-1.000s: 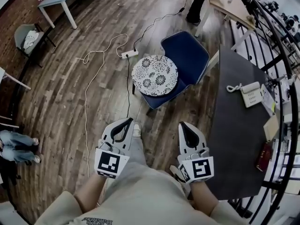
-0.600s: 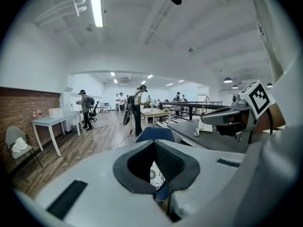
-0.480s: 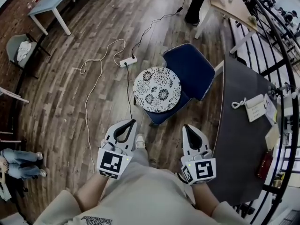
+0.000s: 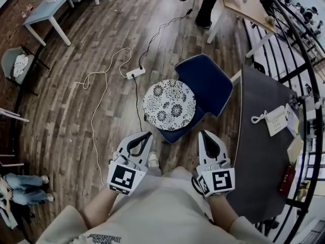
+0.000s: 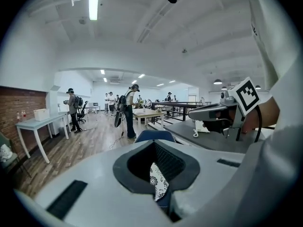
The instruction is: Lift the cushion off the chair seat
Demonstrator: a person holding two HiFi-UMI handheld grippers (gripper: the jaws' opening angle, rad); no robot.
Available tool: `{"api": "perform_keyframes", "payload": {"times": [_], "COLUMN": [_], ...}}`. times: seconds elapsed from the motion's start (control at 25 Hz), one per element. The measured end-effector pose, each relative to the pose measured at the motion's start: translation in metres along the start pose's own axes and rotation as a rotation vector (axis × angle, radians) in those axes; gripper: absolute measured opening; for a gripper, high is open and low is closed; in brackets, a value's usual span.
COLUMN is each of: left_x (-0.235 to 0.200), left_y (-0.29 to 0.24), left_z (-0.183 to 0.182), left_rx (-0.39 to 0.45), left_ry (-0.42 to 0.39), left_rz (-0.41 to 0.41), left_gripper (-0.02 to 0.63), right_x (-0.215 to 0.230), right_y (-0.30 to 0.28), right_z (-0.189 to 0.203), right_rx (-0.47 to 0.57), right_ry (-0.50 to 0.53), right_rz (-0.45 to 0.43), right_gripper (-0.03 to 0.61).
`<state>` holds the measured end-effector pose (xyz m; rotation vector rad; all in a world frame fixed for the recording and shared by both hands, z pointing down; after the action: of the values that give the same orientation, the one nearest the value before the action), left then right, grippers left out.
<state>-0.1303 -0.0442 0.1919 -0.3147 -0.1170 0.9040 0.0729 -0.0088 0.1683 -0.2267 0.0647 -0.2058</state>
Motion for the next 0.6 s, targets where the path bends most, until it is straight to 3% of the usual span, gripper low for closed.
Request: {"api": "perform_keyframes", "payload": {"times": [0.6], "left_x": [-0.005], "left_y": [-0.024], "left_z": [-0.021], "left_rx": [0.003], "left_ry": [0.03], "left_rz": [-0.115], "left_gripper": [0.005], "right_x": [0.034], "right_y": [-0.019], "right_z": [0.003], "right_rx": [-0.023], "right_ry": [0.004], "right_rz": [-0.065], "right_gripper": [0.002]}}
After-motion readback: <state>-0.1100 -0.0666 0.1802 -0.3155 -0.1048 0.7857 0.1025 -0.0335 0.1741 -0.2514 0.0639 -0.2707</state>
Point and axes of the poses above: the fingertips, and each gripper's own axes: y backward along the fingers, x to its right, z out of its underside, the point moved 6 cm from there along y, backward along the fingers, and after that the axes turned 3 degrees about z, right-handed, at the moved point
